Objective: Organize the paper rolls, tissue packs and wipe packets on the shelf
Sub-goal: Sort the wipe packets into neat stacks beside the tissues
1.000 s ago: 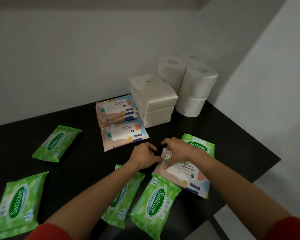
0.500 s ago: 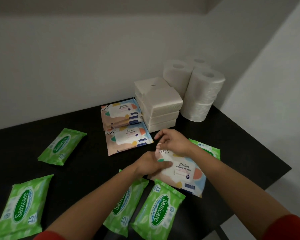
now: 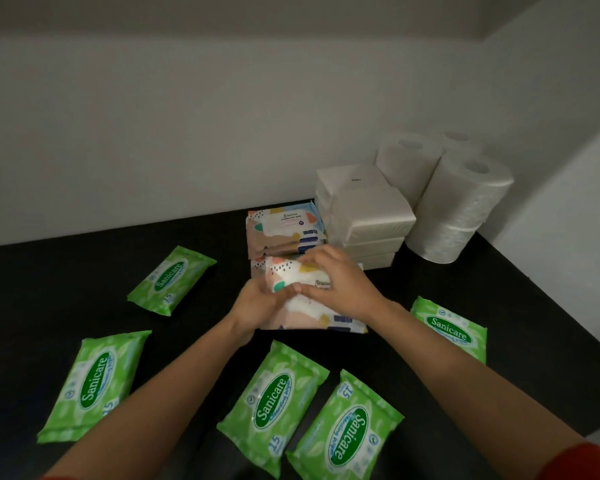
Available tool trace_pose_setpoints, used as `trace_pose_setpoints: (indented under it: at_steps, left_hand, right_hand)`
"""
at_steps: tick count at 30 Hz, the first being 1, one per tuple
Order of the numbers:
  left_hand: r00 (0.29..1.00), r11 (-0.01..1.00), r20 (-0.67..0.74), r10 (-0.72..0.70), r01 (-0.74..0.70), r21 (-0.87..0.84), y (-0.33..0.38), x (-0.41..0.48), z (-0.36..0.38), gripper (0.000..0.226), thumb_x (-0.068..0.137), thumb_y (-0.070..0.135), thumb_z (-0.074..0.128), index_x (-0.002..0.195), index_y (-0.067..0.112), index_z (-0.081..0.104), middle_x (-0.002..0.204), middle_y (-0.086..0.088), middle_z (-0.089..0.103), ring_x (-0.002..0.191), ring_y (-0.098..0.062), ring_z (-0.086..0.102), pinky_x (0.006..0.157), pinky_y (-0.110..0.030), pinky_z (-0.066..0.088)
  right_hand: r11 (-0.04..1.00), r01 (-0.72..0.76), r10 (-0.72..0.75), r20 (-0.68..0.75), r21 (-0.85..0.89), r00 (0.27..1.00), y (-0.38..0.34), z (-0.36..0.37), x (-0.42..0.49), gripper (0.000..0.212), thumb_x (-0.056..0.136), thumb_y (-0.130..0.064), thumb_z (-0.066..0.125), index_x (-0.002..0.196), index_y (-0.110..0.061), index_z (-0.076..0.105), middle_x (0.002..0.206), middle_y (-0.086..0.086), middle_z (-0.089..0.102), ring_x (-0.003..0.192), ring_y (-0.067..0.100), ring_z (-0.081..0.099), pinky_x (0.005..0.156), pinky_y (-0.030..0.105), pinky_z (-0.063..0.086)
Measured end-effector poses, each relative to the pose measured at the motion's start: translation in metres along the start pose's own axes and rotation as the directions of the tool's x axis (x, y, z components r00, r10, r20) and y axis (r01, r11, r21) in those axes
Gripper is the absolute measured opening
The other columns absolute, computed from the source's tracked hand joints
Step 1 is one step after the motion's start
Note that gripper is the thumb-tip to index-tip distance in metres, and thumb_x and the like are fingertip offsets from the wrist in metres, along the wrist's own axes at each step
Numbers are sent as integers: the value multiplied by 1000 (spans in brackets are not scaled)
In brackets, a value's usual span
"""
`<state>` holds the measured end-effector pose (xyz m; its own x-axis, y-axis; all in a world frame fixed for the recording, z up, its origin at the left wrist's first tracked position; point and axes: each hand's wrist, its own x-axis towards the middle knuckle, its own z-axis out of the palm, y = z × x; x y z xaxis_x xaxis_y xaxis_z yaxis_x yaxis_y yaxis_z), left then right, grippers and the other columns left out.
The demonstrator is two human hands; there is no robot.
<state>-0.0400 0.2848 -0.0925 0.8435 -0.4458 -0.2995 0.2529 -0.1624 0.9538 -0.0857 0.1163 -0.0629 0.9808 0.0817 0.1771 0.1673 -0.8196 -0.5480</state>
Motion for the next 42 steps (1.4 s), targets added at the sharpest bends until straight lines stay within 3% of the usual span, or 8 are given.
trace_pose_setpoints:
  at_steps: [8,13,17,22,29,33,38,42]
  left_hand:
    - [958,980,-242,-157,121,-156,-7,18,-30,32,84,26,70,110,7,64,97,-13,71,79,-23,69,63,-32,55]
    - [941,965,-253,-225,178,-194,-8,34,-26,30,85,27,69,107,8,62,94,-12,70,76,-22,68,61,-30,54]
    - [937,963,-242,-251,217,-161,-7,48,-20,33,86,27,68,112,9,60,103,-13,69,86,-24,68,71,-33,56]
    - [932,972,-321,-168,211,106,-4,59,-17,34,83,37,70,104,12,61,105,-8,67,93,-22,64,79,-34,53]
    - [929,824,-369,21,193,533,0,57,-22,49,83,50,64,113,10,64,107,-7,68,88,-18,62,71,-28,48]
    - [911,881,-412,10,187,434,-6,54,-28,53,87,45,62,128,11,57,120,-8,64,105,-22,62,85,-31,51]
    - [908,920,-417,-28,186,345,-10,54,-35,46,91,38,60,129,12,58,123,-8,63,108,-22,61,84,-30,50]
    - [894,924,-446,-33,197,328,-12,56,-33,44,89,38,62,124,11,61,118,-8,65,104,-21,61,82,-30,49]
  right_hand:
    - [977,62,-13,235,-205,972,-2,31,-1,69,87,-47,61,146,-22,34,154,-2,26,142,15,19,116,29,13]
    - [966,0,59,222,-259,973,8,39,3,62,95,-42,51,148,-22,28,157,-2,21,147,19,8,118,33,8]
    - [962,-40,93,186,-270,978,17,40,3,58,96,-39,50,147,-23,29,156,-4,23,146,16,9,116,30,8]
    - [960,-91,129,131,-266,983,26,42,3,54,95,-36,50,145,-27,31,153,-6,26,145,15,11,116,34,11]
    - [951,-101,138,108,-292,985,30,43,2,52,96,-36,49,145,-28,32,153,-5,24,144,14,14,116,34,15]
    - [944,-100,132,82,-314,988,30,44,-1,54,94,-34,52,144,-28,32,154,-5,23,144,14,13,116,33,11]
    - [932,-105,141,78,-347,987,31,42,-5,75,83,-1,59,146,-29,29,156,-2,17,144,17,13,116,35,14]
    - [928,-110,147,80,-356,986,31,42,-2,80,79,3,62,145,-29,30,155,-2,18,143,18,16,114,37,22]
